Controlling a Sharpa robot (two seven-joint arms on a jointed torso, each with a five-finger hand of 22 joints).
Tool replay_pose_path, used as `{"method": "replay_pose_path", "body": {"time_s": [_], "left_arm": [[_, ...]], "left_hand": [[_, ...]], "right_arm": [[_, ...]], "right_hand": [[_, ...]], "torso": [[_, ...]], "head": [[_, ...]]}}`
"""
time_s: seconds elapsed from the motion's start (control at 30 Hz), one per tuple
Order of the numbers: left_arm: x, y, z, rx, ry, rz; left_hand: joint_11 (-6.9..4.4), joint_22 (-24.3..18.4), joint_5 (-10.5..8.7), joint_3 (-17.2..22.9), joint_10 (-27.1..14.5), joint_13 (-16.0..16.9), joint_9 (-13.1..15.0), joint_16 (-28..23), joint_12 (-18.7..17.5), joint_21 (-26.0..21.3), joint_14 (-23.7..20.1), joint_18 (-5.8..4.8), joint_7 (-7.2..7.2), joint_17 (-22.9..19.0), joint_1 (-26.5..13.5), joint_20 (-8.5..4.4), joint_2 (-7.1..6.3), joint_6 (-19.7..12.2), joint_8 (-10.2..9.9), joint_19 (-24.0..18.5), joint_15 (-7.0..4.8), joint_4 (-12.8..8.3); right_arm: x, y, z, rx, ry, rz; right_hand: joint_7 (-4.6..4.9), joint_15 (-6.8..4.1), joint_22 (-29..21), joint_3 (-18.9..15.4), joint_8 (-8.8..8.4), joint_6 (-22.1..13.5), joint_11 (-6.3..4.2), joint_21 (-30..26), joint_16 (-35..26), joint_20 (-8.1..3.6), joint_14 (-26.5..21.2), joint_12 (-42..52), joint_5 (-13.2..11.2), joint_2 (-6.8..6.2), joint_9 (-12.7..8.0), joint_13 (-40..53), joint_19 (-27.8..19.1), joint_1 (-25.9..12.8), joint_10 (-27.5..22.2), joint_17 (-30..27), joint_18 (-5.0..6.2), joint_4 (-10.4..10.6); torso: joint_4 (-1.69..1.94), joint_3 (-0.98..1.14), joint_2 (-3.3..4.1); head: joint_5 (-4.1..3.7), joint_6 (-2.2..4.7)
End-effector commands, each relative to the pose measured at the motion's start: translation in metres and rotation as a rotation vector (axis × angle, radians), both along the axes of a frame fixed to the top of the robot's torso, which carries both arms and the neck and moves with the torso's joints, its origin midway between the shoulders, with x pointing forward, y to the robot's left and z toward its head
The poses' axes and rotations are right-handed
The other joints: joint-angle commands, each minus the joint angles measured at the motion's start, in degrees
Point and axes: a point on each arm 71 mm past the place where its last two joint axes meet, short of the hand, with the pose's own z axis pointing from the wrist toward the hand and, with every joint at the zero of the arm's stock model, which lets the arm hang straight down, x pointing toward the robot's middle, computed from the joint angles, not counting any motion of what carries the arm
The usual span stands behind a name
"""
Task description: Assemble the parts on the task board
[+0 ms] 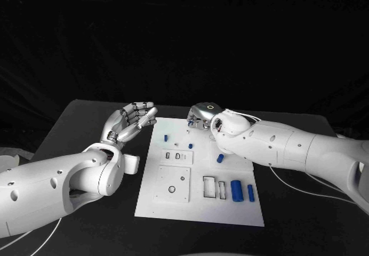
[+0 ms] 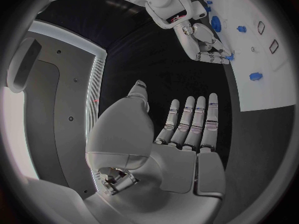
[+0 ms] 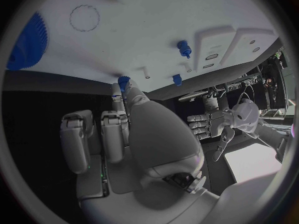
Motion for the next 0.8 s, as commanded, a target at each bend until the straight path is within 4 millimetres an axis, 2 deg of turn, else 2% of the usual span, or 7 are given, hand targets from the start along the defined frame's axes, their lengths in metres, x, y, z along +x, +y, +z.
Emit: {"method": "replay_pose_path", "body": {"time_s": [0.03,0.13,0.27,0.37,0.47,0.53,0.8], "left_arm": [[0.0,-0.002,0.002,-0.001,-0.012,-0.011],[0.0,-0.002,0.002,-0.001,-0.012,-0.011],[0.001,-0.002,0.001,0.001,-0.012,-0.009],[0.003,-0.001,0.001,0.003,-0.013,-0.007],[0.005,-0.001,0.0,0.004,-0.013,-0.005],[0.006,-0.001,-0.001,0.006,-0.014,-0.004],[0.01,-0.001,-0.004,0.015,-0.012,0.003]], "left_hand": [[-0.02,-0.08,-0.15,0.38,0.13,-0.07,0.03,-0.25,-0.38,-0.08,-0.04,0.99,6.58,-0.09,0.05,-0.13,0.51,0.28,-0.39,-0.39,0.05,0.05],[-0.02,-0.08,-0.15,0.38,0.13,-0.07,0.03,-0.25,-0.38,-0.08,-0.04,0.99,6.58,-0.09,0.05,-0.13,0.51,0.28,-0.39,-0.39,0.05,0.05],[-0.02,-0.08,-0.15,0.38,0.13,-0.07,0.03,-0.25,-0.38,-0.08,-0.04,0.99,6.58,-0.09,0.05,-0.13,0.51,0.28,-0.39,-0.39,0.05,0.05],[-0.02,-0.08,-0.15,0.38,0.13,-0.07,0.03,-0.25,-0.38,-0.08,-0.04,0.99,6.58,-0.09,0.05,-0.13,0.51,0.28,-0.39,-0.39,0.05,0.05],[-0.02,-0.1,-0.08,0.41,0.17,-0.08,0.02,-0.27,-0.4,-0.06,0.0,1.0,6.58,-0.1,0.15,-0.13,0.71,0.29,-0.48,-0.4,0.05,0.04],[-0.02,-0.1,-0.08,0.41,0.17,-0.08,0.02,-0.27,-0.4,-0.06,0.0,1.0,6.58,-0.1,0.15,-0.13,0.71,0.29,-0.48,-0.4,0.05,0.04],[-0.02,-0.1,-0.06,0.41,0.16,-0.08,0.01,-0.28,-0.41,-0.06,0.0,1.0,6.58,-0.1,0.16,-0.13,0.74,0.29,-0.49,-0.41,0.05,0.04]], "right_arm": [[0.0,-0.002,-0.003,-0.025,0.011,-0.009],[0.0,-0.003,-0.003,-0.015,0.008,-0.016],[-0.001,-0.006,0.001,0.055,-0.015,-0.029],[-0.003,-0.012,0.007,0.15,-0.034,-0.041],[-0.007,-0.021,0.018,0.248,-0.042,-0.052],[-0.011,-0.03,0.029,0.304,-0.029,-0.063],[-0.028,-0.081,0.065,0.381,0.085,-0.12]], "right_hand": [[0.17,0.53,15.05,-0.22,-0.53,-1.74,0.32,0.26,0.24,0.45,5.97,-0.03,0.04,-1.08,-0.42,-0.05,5.9,-0.57,-1.45,15.07,-0.39,0.71],[0.77,1.61,15.05,-2.53,-0.48,-9.07,1.85,0.26,0.24,1.09,5.97,-0.11,0.08,-4.27,-1.41,-0.07,5.9,-3.6,-5.1,15.07,-0.39,2.38],[1.22,3.14,15.05,-5.12,-1.18,-28.66,3.66,0.26,0.24,2.44,5.97,0.13,-0.13,-6.28,-1.87,0.08,5.9,-7.95,-12.68,15.07,-0.39,4.47],[2.62,3.24,15.05,-5.07,-1.4,-33.46,4.36,0.26,0.24,2.91,5.97,0.06,-0.09,-7.51,-2.07,0.06,5.9,-8.94,-16.14,15.07,-0.39,5.28],[3.89,3.08,15.05,-4.05,-1.2,-33.57,4.35,0.26,0.24,3.13,5.97,0.12,-0.09,-7.96,-1.91,0.1,5.9,-9.06,-18.49,15.07,-0.39,5.94],[4.34,2.73,15.05,-3.6,-0.55,-30.48,4.15,0.26,0.24,2.95,5.97,0.37,-0.09,-7.45,-1.46,0.25,5.9,-8.96,-17.5,15.07,-0.39,6.09],[3.69,2.18,15.05,-3.49,0.82,-22.97,3.48,0.26,0.24,2.4,5.97,1.3,-0.06,-5.9,-0.49,0.66,5.9,-9.87,-14.44,15.07,-0.39,6.69]], "torso": [[0.08,0.01,-0.1],[0.1,0.03,-0.12],[-0.04,0.03,-0.12],[-0.15,0.07,-0.27],[-0.28,0.12,-0.52],[-0.4,0.16,-0.66],[-0.84,0.12,-1.4]], "head": [[-0.1,-0.11],[-0.1,-0.05],[-0.23,0.37],[-0.25,0.59],[-0.44,0.82],[-0.53,0.85],[-1.8,0.91]]}}
